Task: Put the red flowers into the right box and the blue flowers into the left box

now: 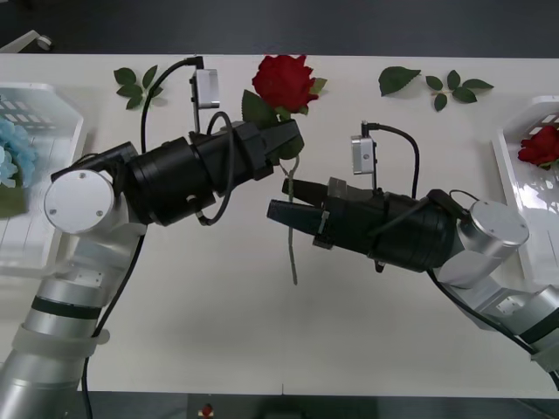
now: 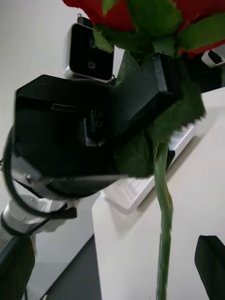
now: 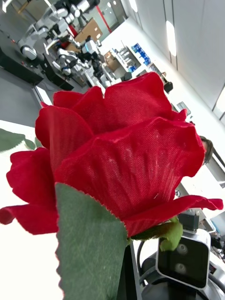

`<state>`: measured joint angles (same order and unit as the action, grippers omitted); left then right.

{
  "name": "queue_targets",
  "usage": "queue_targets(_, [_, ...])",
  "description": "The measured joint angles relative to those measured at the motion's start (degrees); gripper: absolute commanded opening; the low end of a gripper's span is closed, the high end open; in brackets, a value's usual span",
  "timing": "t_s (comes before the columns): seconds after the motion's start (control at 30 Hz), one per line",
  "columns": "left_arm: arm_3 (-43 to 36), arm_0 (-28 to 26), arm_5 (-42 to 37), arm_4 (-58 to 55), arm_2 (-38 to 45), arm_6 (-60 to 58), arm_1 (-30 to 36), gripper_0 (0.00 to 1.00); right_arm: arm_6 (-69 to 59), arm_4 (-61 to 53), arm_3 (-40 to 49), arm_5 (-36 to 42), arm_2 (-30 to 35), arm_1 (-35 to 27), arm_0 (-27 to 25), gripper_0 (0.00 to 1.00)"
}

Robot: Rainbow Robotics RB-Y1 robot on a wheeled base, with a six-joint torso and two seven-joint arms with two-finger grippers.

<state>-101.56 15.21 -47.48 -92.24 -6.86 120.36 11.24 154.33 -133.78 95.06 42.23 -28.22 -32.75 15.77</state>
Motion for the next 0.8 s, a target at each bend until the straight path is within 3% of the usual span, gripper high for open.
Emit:
queue_targets(0.67, [0.0,0.01,0.16,4.78,-1.75,-1.03,-3.55,0.0,0.0,8.63,0.0,-2.52,-3.33,-0.59,0.08,1.0])
queue_targets(0.73, [0.0,0.01,0.16,4.78,-1.75,-1.08,-3.55,0.0,0.0,9.04,0.0,-3.15,-3.33,-0.59,0.08,0.84])
queue_targets(0.8, [0.0,0.01,0.16,4.78,-1.75,-1.12,-3.55,0.0,0.0,9.19,0.0,-3.44,-3.33,-0.59,0.08,0.5])
